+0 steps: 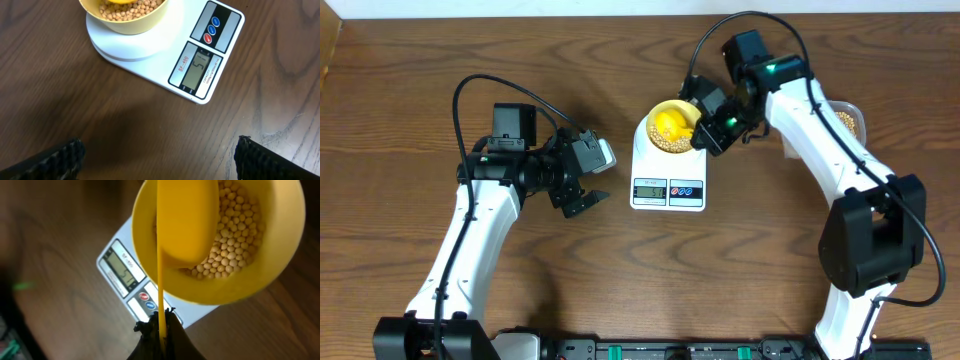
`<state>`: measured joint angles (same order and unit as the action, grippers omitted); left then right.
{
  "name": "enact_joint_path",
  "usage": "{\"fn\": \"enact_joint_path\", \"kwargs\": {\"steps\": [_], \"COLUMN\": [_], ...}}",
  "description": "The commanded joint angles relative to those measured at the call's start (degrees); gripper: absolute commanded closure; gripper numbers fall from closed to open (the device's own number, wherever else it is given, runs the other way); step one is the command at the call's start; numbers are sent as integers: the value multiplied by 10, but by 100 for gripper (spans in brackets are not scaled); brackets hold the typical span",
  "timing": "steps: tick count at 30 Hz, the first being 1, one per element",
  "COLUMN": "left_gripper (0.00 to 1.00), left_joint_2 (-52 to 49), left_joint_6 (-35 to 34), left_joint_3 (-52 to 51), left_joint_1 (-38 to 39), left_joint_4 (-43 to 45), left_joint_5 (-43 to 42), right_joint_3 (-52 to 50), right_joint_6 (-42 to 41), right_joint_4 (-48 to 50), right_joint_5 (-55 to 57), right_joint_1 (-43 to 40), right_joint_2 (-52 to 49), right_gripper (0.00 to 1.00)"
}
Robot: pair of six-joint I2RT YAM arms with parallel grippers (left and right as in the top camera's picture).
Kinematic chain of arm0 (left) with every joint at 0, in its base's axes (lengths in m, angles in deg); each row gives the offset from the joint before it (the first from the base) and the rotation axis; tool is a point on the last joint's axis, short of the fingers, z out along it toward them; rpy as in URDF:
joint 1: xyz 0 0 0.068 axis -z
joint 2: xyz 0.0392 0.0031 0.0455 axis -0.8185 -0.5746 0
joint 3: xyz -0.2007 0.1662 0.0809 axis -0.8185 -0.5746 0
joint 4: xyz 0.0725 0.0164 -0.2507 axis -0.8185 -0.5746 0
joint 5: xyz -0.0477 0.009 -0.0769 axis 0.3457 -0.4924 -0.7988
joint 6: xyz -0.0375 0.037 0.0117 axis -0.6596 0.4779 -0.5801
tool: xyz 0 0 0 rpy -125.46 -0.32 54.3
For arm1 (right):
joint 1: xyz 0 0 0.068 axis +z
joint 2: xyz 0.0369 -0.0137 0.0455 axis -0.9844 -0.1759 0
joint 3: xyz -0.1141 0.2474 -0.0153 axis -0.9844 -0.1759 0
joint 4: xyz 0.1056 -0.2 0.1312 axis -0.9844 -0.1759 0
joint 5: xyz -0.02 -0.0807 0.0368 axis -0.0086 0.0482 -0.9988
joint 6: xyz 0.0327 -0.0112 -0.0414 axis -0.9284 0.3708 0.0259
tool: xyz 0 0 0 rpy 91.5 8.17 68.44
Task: Scoop item into bowl and weigh 50g on scale
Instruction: 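Lift the scoop from the bowl and move it right toward the tub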
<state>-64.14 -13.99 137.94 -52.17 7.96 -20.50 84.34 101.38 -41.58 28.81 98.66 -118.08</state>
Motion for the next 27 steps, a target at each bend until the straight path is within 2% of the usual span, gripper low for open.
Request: {"fn": "enact_joint_path", "kwargs": {"steps": [1,13,27], "left_gripper": [2,2,2], "left_joint_2": [7,7,7], "left_joint_6": [-5,-5,-5], "left_joint_3": [2,2,2], "left_joint_1": [-2,-2,-2], "left_joint_4": [-2,-2,-2], "left_joint_5": [-9,-9,-9], "right_joint_3": [33,87,94], "right_joint_6": [-7,-7,-5], "right_joint_4": [-9,-49,-70], "right_joint_5": [-48,-74,-77], "right_joint_1": [-11,-45,-61], "right_joint_2": [-2,-2,-2], "right_gripper": [99,99,99]}}
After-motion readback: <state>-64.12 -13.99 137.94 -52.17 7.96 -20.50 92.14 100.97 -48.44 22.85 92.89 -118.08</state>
